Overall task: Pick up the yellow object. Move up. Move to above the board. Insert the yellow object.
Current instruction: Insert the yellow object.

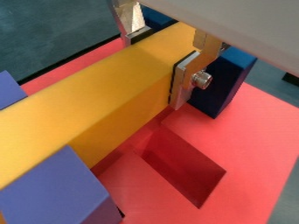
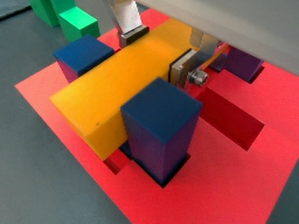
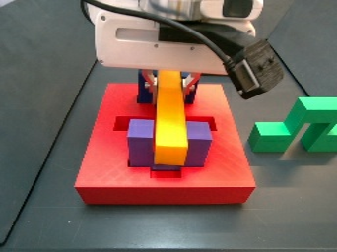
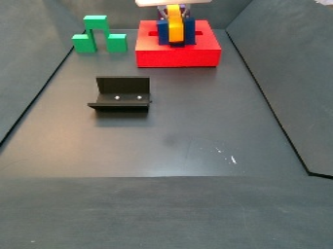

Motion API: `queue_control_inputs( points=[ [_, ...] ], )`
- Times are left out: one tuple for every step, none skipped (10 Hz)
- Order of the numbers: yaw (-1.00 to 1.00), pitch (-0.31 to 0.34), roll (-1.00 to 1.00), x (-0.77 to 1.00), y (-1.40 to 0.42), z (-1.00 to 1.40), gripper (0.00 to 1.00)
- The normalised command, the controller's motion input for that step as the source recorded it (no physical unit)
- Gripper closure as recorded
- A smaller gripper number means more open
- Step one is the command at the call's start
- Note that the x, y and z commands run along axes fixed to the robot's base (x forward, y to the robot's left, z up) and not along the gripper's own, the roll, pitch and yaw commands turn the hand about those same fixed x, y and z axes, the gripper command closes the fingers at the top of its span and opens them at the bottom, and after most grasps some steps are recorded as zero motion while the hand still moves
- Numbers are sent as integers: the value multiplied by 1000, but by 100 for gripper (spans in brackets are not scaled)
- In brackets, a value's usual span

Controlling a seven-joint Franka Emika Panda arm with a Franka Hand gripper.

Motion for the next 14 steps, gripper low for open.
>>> queue_control_inputs(
  points=[
    [11,-239,64,-3,-103,-737,100],
    [0,-236,81,0,-117,-757,100],
    [0,-187,57,0,-114,-526,100],
    [0,-56,24,0,0,-197,100],
    [0,0,21,0,0,-9,100],
    [0,0,87,-40,34,-189,100],
    [-23,0,143,-251,29,-263,100],
    [-63,0,173,-343,0,-254,100],
    [-86,-13,121,-343,0,-194,100],
    [0,-49,30,-134,-66,-177,100],
    [0,-94,0,0,-257,-331,100],
    [0,-101,0,0,-374,-374,100],
    [0,-53,0,203,-417,-434,100],
    [57,0,0,426,-31,-620,100]
  ],
)
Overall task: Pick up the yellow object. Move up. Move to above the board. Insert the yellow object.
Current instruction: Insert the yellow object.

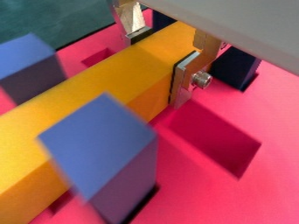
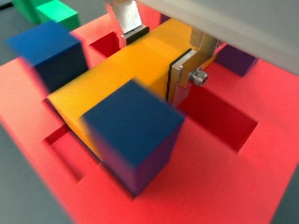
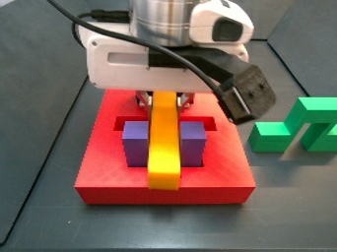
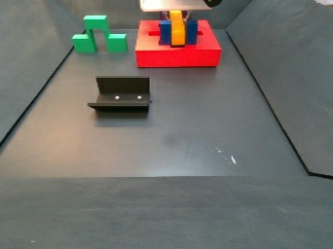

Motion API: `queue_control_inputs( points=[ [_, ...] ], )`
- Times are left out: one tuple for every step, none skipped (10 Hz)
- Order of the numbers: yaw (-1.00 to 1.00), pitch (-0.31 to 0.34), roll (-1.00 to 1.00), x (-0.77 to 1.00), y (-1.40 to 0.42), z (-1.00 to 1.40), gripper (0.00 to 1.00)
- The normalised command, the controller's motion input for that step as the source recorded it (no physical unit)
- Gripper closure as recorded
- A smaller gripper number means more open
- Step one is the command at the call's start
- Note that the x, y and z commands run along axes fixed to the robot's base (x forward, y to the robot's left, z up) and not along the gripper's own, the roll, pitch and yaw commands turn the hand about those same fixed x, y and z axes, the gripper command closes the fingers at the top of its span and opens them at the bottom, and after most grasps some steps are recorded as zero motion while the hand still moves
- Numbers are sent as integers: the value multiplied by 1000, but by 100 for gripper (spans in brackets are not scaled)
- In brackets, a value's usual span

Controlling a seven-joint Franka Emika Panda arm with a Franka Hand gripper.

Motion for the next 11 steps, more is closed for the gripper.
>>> queue_control_inputs(
  points=[
    [37,0,96,229,309,-626,100],
    [0,0,116,0,377,-429,100],
    [0,17,66,-34,509,-209,100],
    [0,17,0,-117,520,0,100],
    [0,10,-10,-9,569,71,100],
    [63,0,-120,-20,754,86,100],
    [229,1,-193,6,694,80,100],
    [137,0,-166,11,471,66,100],
    [163,59,-133,246,563,137,100],
    [77,54,-157,220,463,94,100],
    [0,0,0,0,40,0,100]
  ],
)
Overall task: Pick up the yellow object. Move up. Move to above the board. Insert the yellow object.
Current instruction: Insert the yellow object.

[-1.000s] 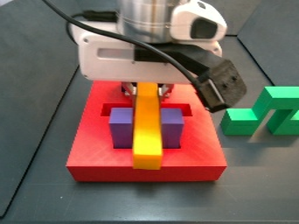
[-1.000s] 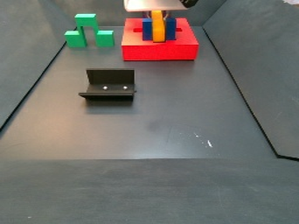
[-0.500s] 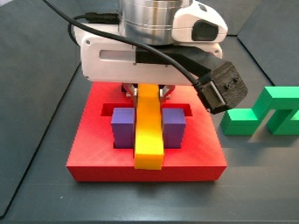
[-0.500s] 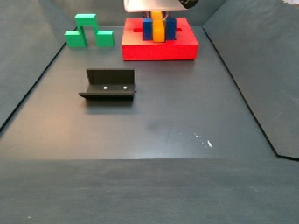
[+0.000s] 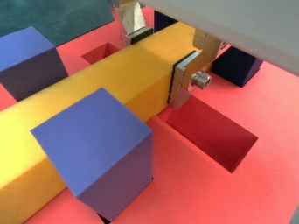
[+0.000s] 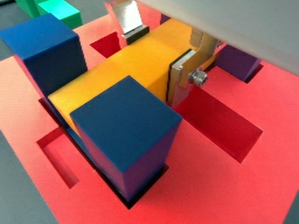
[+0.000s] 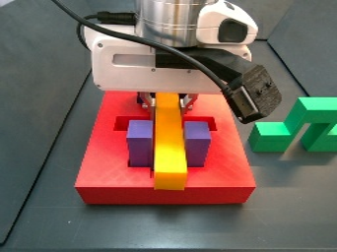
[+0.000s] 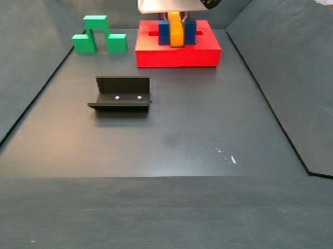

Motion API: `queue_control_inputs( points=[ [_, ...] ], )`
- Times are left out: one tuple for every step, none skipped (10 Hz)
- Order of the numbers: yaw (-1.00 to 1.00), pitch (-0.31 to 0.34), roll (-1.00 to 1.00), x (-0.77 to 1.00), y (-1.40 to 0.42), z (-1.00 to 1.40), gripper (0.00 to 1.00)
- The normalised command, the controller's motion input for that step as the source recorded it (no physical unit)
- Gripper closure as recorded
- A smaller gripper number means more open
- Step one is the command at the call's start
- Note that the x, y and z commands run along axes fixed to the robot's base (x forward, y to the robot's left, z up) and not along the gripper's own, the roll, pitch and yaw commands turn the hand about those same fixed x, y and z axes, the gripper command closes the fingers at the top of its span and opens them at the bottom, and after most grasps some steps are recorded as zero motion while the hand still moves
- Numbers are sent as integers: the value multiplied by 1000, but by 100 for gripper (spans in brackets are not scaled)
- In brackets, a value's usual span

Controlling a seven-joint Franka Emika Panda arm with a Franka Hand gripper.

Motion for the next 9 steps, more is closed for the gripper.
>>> queue_control_inputs(
  points=[
    [29,0,-60,0,146,200,100],
    [66,0,0,26,103,0,100],
    [0,0,-17,40,340,111,100],
    [31,0,-41,94,460,71,100],
    [26,0,0,120,374,-117,100],
    [-14,0,0,0,23,-31,100],
    [-20,-71,0,-63,-51,-237,100],
    [0,-44,4,-20,0,-94,100],
    [0,-10,0,0,0,-9,100]
  ],
)
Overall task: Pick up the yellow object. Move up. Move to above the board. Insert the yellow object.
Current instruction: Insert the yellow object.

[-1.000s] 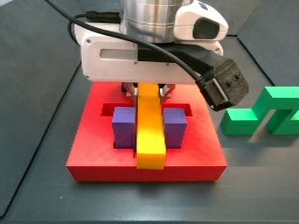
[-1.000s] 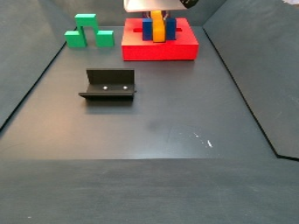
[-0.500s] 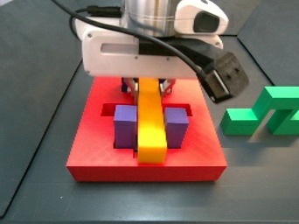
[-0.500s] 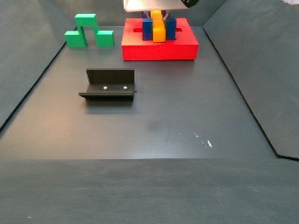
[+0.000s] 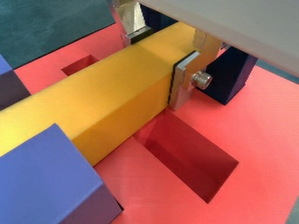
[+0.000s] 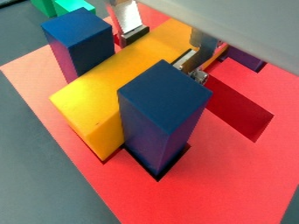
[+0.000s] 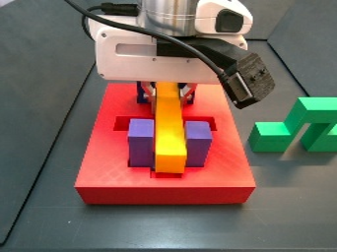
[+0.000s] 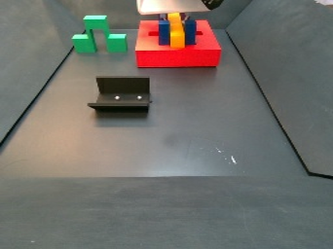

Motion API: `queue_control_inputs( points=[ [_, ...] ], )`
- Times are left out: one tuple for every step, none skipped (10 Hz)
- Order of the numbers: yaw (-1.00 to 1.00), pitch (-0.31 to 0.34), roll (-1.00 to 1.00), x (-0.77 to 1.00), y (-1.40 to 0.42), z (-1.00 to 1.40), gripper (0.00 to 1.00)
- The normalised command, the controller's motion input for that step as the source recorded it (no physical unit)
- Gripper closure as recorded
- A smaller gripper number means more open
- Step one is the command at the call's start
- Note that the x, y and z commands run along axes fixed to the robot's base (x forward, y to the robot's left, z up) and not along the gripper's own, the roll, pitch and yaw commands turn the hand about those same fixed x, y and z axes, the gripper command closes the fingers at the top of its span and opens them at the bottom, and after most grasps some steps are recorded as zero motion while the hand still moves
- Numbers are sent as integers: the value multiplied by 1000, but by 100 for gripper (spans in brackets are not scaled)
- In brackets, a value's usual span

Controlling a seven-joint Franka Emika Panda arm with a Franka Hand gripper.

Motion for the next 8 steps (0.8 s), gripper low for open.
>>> queue_control_inputs(
  points=[
    [123,-143,261,-129,-103,-271,100],
    [154,-144,496,-97,-183,-237,100],
    [51,-36,271,0,-134,-6,100],
    [0,0,0,0,23,-23,100],
    [11,0,0,14,123,-303,100],
    [0,0,0,0,0,-146,100],
    [0,-3,-26,0,0,0,100],
    [0,0,0,0,0,0,100]
  ],
)
